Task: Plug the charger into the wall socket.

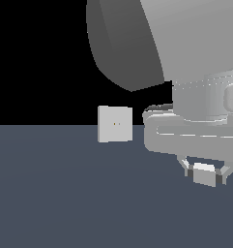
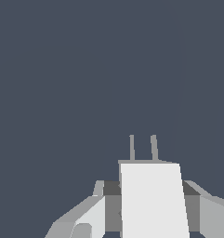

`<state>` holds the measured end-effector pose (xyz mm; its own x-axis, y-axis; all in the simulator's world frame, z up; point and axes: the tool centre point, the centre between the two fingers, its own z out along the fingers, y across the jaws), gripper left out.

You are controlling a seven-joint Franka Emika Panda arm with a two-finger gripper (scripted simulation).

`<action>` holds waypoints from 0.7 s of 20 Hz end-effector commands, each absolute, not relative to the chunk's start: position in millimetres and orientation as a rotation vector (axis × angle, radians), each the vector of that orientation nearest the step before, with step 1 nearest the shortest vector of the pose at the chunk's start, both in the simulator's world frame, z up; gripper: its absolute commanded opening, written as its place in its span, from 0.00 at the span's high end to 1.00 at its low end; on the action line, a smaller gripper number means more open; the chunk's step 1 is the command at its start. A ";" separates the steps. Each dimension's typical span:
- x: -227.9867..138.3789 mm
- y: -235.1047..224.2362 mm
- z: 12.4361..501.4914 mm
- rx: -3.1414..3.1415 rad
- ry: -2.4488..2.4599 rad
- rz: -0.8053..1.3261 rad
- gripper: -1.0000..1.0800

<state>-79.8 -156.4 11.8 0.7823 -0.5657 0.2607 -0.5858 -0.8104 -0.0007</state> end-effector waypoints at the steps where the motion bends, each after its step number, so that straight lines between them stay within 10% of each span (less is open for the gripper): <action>1: -79.5 -156.4 11.6 2.890 -0.935 0.385 1.00; 14: -75.9 -154.4 14.5 2.904 -0.898 0.389 1.00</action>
<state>-77.5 -155.3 13.2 0.7909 -0.5531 0.2618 -0.5729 -0.8196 -0.0008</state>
